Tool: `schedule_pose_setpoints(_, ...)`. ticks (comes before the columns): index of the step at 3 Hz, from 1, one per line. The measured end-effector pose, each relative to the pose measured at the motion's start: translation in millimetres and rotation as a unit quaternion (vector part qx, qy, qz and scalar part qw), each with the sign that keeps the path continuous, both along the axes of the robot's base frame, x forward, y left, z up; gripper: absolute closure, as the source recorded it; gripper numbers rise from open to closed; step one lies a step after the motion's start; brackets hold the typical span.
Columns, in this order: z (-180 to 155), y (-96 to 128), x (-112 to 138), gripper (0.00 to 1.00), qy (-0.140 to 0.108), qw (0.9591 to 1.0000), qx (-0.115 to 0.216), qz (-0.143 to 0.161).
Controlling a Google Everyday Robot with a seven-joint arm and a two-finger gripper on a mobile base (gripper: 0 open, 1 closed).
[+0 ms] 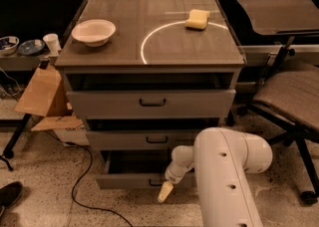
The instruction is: Open bottom drawer
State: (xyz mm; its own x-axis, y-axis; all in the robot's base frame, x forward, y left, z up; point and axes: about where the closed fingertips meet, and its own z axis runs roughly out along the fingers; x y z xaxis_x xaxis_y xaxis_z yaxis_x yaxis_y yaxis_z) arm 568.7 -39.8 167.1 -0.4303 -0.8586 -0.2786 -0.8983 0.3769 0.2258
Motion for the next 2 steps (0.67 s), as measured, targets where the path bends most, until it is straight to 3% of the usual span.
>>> schedule_pose_setpoints(1, -5.3, -11.1, -21.7, 0.19, 0.016, 0.9999, -0.003, 0.006)
schedule_pose_setpoints(2, -0.3, -11.3, -22.2, 0.43, 0.016, 0.9998, -0.003, 0.006)
